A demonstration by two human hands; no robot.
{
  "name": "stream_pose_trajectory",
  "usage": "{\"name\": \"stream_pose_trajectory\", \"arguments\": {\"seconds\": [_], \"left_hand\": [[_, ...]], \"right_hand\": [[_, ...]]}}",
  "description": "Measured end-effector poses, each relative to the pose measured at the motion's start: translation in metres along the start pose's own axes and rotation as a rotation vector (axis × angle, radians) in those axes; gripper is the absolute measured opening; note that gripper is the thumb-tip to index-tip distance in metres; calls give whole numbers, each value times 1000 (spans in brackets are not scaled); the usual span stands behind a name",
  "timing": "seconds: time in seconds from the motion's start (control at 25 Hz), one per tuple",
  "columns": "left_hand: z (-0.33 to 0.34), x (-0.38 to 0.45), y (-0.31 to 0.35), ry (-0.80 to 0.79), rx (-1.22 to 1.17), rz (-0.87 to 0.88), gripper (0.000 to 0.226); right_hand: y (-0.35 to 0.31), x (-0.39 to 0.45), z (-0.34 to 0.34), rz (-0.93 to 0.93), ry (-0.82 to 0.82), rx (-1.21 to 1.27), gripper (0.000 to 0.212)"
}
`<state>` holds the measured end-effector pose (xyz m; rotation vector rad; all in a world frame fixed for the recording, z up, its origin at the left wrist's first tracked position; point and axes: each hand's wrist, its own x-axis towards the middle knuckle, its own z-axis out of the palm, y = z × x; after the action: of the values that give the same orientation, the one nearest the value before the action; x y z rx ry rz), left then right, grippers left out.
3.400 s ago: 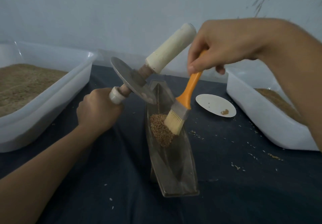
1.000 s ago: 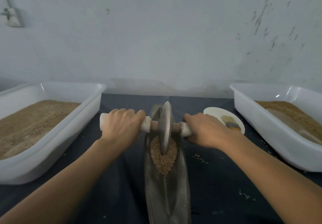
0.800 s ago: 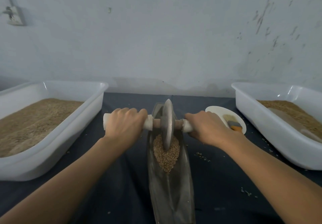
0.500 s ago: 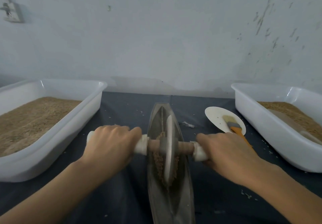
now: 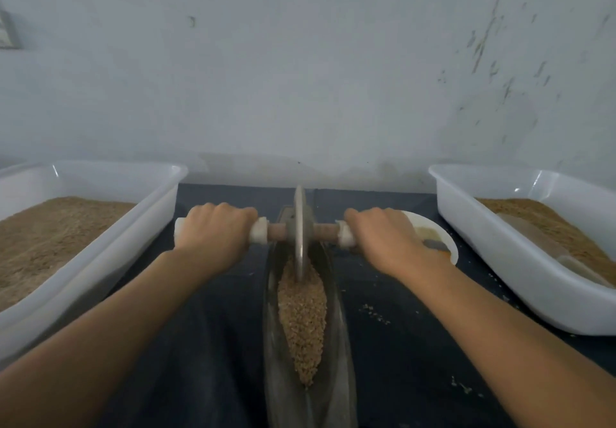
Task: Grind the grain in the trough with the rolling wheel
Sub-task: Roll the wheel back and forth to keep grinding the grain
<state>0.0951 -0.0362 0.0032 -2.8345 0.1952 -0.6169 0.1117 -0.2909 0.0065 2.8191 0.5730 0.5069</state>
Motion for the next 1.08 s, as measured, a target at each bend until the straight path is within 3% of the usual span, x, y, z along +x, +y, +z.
{"name": "stream_pose_trajectory", "arguments": {"seconds": [0.16,0.28,0.4,0.52,0.68,0.8,0.92,0.96,1.0,1.08], "left_hand": [[-8,-74,-1,-58,-58,59,35],[-24,-102,2,78,-31,148,58],[-9,-80,5,-20,-37,61,41],[6,-30,5,14,-12,-44,30],[-3,5,8,44,21,-43,14],[-12,-46,5,40,-34,80,23],[-19,-96,1,39,-199,199,29],[-21,-99,-3,-51,-190,195,31],[-19,-97,-2,-135,-172,145,31],[-22,-76,6,-113,-34,50,30]], "right_hand": [[-10,-79,-23,-174,84,14,48],[-12,-102,-31,-156,-128,62,51],[-10,-74,-20,-99,-9,46,39],[-5,-14,-2,-19,15,-22,24],[3,14,-2,5,-20,1,24],[-1,-49,-2,-73,-106,148,22],[-9,-97,-14,-88,-15,205,7],[-5,-96,-17,-124,12,165,7],[-3,-90,-17,-137,-80,149,13],[-5,-72,-9,-93,-207,135,20]]}}
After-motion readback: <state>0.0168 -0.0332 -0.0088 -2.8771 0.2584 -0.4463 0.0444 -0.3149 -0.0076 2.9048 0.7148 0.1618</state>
